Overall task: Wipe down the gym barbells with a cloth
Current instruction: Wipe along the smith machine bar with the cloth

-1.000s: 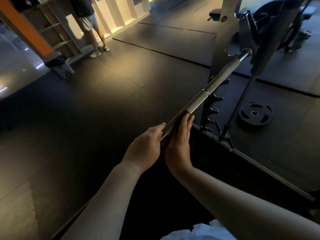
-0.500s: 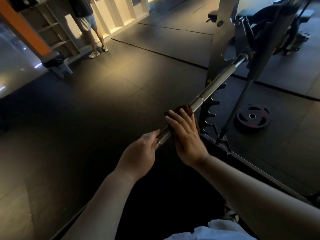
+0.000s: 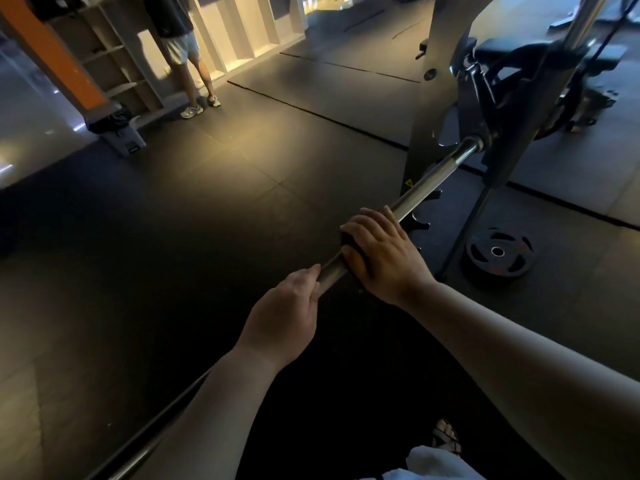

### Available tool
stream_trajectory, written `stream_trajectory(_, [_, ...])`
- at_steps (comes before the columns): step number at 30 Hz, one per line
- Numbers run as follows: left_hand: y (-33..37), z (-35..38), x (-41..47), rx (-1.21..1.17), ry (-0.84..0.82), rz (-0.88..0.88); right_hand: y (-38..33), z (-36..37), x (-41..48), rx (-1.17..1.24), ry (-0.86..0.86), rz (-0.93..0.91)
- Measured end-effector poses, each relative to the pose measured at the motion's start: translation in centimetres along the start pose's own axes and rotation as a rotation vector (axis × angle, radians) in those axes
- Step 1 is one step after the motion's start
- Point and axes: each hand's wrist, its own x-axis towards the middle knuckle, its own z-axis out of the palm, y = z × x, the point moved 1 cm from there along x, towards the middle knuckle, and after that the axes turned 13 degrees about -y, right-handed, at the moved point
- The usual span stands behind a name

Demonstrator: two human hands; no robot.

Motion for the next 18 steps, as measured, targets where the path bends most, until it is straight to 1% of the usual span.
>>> stream_trajectory(2, [0.6, 0.3, 1.1, 0.008, -0.007, 0.013, -0.7, -0.2, 0.8, 0.068, -0.012, 0.079])
stream_trajectory(3, [0.9, 0.5, 1.7, 0.01, -0.008, 0.013, -1.3, 0.1, 0.9, 0.102, -0.006, 0.08])
stream_trajectory(5, [1.6, 0.9, 2.7, 0.016, 0.006, 0.01, -1.3, 0.6, 0.8, 0.102, -0.019, -0.003])
stream_trajectory(7, [2.2, 1.2, 3.6, 0.025, 0.02, -0.002, 0.4, 0.0, 0.9, 0.02, -0.079, -0.121])
stream_trajectory(9, [2.7, 1.3, 4.4, 0.04, 0.018, -0.016, 3.0, -1.1, 1.5, -0.041, -0.096, -0.16])
stream_trajectory(10, [2.9, 1.3, 4.7, 0.044, 0.016, -0.027, 4.4, -1.8, 1.9, -0.025, -0.073, -0.128])
stream_trajectory(12, [3.4, 1.3, 5.3, 0.044, 0.012, -0.047, 6.4, -2.9, 2.4, 0.06, -0.014, 0.0])
stream_trajectory(14, [3.9, 1.4, 5.9, 0.05, 0.024, -0.064, 6.6, -2.9, 2.7, 0.114, 0.004, 0.082])
stream_trajectory(15, [4.2, 1.5, 6.3, 0.056, 0.032, -0.069, 6.3, -2.7, 2.7, 0.121, -0.003, 0.077])
stream_trajectory(17, [4.9, 1.7, 7.3, 0.059, 0.033, -0.073, 5.9, -2.1, 2.4, 0.091, -0.022, -0.015])
stream_trajectory(18, [5.3, 1.8, 7.9, 0.059, 0.026, -0.073, 6.1, -2.2, 2.3, 0.081, -0.059, -0.075])
